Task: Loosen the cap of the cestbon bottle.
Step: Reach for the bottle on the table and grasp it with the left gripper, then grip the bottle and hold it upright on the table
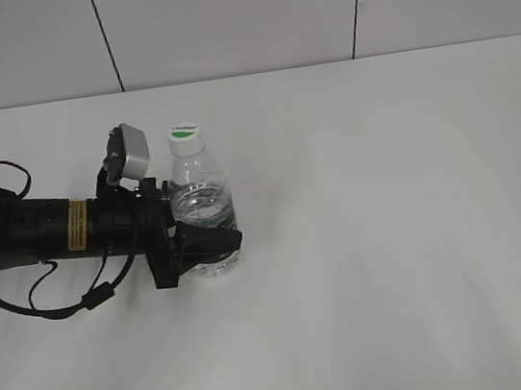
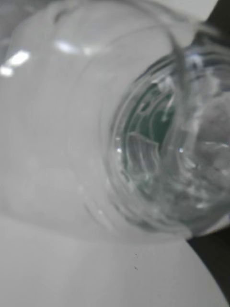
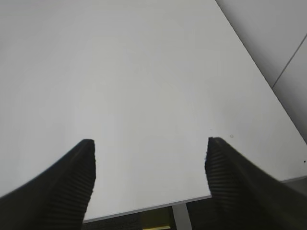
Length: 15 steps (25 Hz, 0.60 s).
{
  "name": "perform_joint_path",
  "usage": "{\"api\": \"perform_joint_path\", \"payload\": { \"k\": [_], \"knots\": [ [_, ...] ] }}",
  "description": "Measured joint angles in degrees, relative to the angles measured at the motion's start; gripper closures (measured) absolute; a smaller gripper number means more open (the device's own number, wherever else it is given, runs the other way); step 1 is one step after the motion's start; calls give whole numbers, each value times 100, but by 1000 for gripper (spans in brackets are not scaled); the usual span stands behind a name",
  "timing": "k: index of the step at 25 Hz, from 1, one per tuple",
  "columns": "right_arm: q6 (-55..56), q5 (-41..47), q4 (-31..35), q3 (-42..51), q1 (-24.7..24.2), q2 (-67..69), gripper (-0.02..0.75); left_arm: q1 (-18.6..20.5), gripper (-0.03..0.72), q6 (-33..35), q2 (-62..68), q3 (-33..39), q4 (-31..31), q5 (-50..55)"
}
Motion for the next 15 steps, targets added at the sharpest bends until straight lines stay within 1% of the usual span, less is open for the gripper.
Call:
{"api": "perform_joint_path", "payload": {
  "k": [5,11,13,15],
  "knots": [
    [6,0,0,0,0,0,193,0,271,0,11,0,0,-85],
    [6,0,0,0,0,0,193,-4,271,0,31,0,-36,-469],
    [6,0,0,0,0,0,193,-4,271,0,31,-5,34,-473],
    [6,0,0,0,0,0,193,-4,271,0,13,-72,263,-473]
  ]
}}
